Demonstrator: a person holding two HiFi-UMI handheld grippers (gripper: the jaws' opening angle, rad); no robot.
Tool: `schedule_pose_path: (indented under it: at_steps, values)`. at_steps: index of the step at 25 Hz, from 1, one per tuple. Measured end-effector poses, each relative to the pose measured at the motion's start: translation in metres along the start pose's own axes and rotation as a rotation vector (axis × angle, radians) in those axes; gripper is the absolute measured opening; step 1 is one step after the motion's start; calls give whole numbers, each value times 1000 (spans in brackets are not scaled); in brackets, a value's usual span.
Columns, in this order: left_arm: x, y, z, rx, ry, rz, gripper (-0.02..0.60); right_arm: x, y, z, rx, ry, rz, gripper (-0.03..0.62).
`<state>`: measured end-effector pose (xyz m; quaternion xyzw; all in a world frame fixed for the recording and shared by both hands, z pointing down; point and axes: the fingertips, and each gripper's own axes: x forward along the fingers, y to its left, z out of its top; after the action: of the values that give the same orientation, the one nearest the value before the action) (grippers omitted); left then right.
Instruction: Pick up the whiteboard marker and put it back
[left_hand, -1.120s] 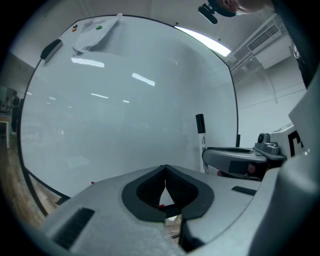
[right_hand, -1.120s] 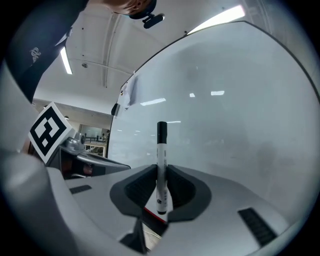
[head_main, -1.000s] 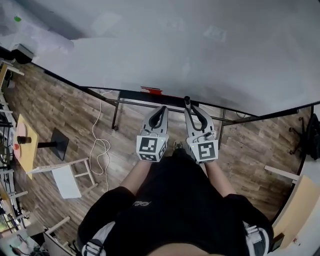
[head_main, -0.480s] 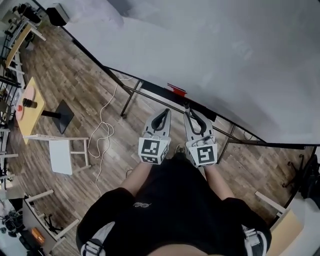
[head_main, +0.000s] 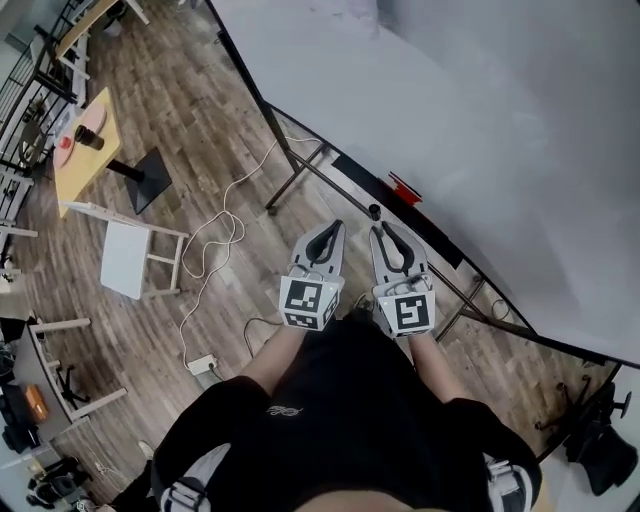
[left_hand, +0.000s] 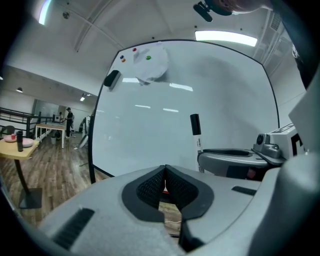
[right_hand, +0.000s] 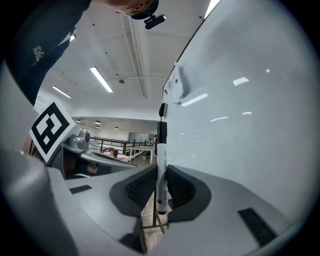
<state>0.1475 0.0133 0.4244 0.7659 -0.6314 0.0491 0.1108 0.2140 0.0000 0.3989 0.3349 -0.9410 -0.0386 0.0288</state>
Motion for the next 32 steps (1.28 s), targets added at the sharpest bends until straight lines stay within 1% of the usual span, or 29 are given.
schedule_pose_path:
  at_steps: [3, 5, 8, 12, 17, 19, 22, 28, 32]
  values:
    - [-10, 21, -5, -17, 5, 49, 8, 16, 16, -5, 28, 20, 42, 57]
    - [-17, 38, -7, -28, 7, 78, 8, 29, 28, -5, 9, 13, 79, 58]
    - [-29, 61, -8, -38, 7, 124, 8, 46, 48, -7, 14, 25, 129, 57]
    - [-46, 97, -19, -45, 11, 191, 8, 74, 80, -12, -10, 21, 206, 57]
    - [-62, 152, -18, -66, -8, 247, 8, 116, 114, -10, 20, 36, 240, 57]
    - [-67, 173, -16, -71, -17, 254, 8, 132, 129, -11, 25, 46, 247, 58]
    - [-72, 196, -15, -75, -27, 243, 8, 152, 147, -9, 2, 42, 257, 57]
    - [-80, 242, -12, -62, -38, 218, 8, 188, 178, -4, 1, 54, 239, 57]
    - [-85, 261, -16, -69, -22, 199, 8, 199, 194, -8, -1, 72, 224, 57]
